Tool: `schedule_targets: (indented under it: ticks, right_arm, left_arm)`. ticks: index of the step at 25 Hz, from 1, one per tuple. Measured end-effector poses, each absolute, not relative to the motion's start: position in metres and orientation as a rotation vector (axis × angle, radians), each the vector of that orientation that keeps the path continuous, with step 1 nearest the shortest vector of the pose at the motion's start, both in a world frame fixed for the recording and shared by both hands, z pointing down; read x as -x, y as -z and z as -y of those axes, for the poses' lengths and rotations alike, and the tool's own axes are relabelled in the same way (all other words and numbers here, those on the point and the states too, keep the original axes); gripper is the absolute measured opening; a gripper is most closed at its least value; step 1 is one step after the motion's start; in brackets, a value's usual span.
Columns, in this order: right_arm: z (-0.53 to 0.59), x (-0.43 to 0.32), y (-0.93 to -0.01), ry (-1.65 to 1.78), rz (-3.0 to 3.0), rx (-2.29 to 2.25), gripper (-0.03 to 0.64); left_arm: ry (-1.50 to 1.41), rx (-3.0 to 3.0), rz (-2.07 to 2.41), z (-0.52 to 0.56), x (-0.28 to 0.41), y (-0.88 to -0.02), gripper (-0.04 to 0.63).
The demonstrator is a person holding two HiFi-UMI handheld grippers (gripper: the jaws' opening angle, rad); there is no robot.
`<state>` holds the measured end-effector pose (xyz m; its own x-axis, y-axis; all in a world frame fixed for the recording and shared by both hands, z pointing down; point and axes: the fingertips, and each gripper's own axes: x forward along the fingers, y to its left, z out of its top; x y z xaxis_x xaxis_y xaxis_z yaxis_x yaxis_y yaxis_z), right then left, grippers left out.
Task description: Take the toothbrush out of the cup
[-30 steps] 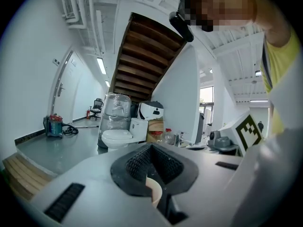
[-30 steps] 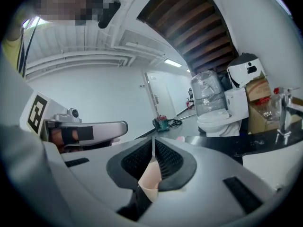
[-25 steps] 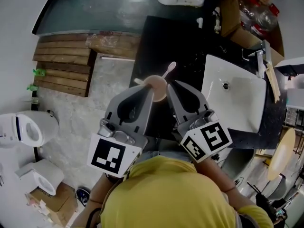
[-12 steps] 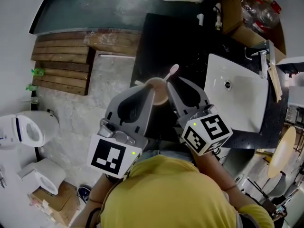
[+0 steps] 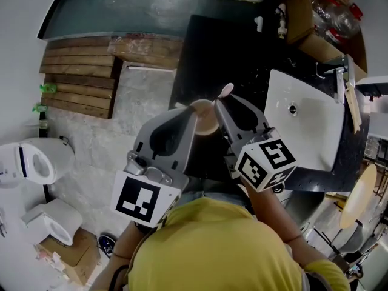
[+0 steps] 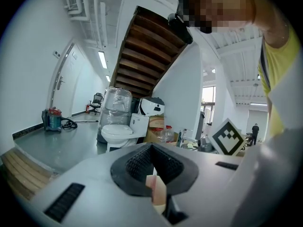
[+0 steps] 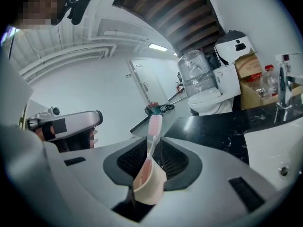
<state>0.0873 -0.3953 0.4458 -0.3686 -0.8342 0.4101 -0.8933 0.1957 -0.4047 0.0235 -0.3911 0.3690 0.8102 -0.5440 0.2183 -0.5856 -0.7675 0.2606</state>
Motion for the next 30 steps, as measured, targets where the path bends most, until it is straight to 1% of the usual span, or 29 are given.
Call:
schedule_targets:
  ticks: [11, 12, 14, 22, 30]
  right_arm:
    - [0.402, -0.085, -0.452, -0.914, 2.360, -1.687, 0.083]
    - [0.402, -0.084, -0.452, -0.913, 2.361, -1.687, 0.080]
    - [0.402, -0.084, -0.450, -0.901, 2.365, -1.685, 0.054]
    - [0.399, -0.077, -0.441, -0.861, 2.421, -1.658, 0.041]
    - [0.394, -0.064, -0.426, -0.738, 2.468, -1.606, 0.035]
  left_arm:
    - [-0.200, -2.665, 0.875, 0.391, -0.018, -0.375, 0.009]
    - [-0.199, -2.664, 0.876, 0.391, -0.018, -0.374, 0.009]
    - [-0.195, -2.662, 0.878, 0.391, -0.017, -0.374, 0.009]
    - [-0.188, -2.663, 0.892, 0.386, -0.014, -0.372, 0.009]
    - [-0.170, -2.666, 0.922, 0.379, -0.007, -0.365, 0.009]
